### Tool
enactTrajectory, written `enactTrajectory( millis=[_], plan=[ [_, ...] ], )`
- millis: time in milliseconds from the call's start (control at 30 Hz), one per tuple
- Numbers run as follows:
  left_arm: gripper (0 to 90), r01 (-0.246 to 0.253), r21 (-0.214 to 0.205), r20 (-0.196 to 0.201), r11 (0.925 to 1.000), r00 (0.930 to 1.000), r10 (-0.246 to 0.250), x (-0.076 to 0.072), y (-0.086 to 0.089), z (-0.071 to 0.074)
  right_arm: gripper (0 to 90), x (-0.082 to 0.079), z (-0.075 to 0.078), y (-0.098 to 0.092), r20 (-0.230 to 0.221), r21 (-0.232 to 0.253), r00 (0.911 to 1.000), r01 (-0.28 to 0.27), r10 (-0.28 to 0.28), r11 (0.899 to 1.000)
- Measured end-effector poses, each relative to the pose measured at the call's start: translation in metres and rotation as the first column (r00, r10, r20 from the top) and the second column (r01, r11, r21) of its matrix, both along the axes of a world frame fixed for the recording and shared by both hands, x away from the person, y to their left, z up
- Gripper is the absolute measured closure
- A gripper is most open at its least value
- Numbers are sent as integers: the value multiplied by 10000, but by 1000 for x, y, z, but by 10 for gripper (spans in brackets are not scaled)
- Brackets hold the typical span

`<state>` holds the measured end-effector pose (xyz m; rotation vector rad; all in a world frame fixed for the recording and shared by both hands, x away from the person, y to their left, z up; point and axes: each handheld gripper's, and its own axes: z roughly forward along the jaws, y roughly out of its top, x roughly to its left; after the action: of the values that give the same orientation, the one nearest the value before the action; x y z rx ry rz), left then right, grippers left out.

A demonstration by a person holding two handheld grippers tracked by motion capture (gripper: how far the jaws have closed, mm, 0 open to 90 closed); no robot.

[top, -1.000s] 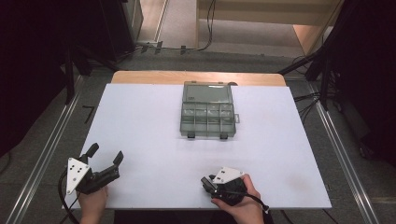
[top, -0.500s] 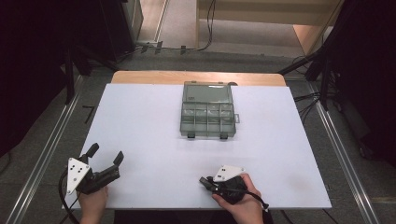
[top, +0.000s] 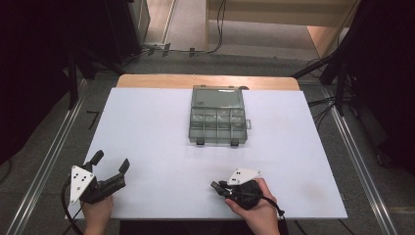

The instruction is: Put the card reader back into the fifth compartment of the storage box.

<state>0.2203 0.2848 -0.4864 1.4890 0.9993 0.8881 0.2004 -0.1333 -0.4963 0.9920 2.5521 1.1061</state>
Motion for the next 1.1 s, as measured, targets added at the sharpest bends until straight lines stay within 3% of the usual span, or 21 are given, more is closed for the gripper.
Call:
enactTrajectory(
  millis=[1100],
  plan=[
    [116, 25, -5, 5, 10000, 10000, -25, 0, 0, 0, 711, 23, 25, -6, 44, 104, 10000, 34, -35, 9999]
  ],
)
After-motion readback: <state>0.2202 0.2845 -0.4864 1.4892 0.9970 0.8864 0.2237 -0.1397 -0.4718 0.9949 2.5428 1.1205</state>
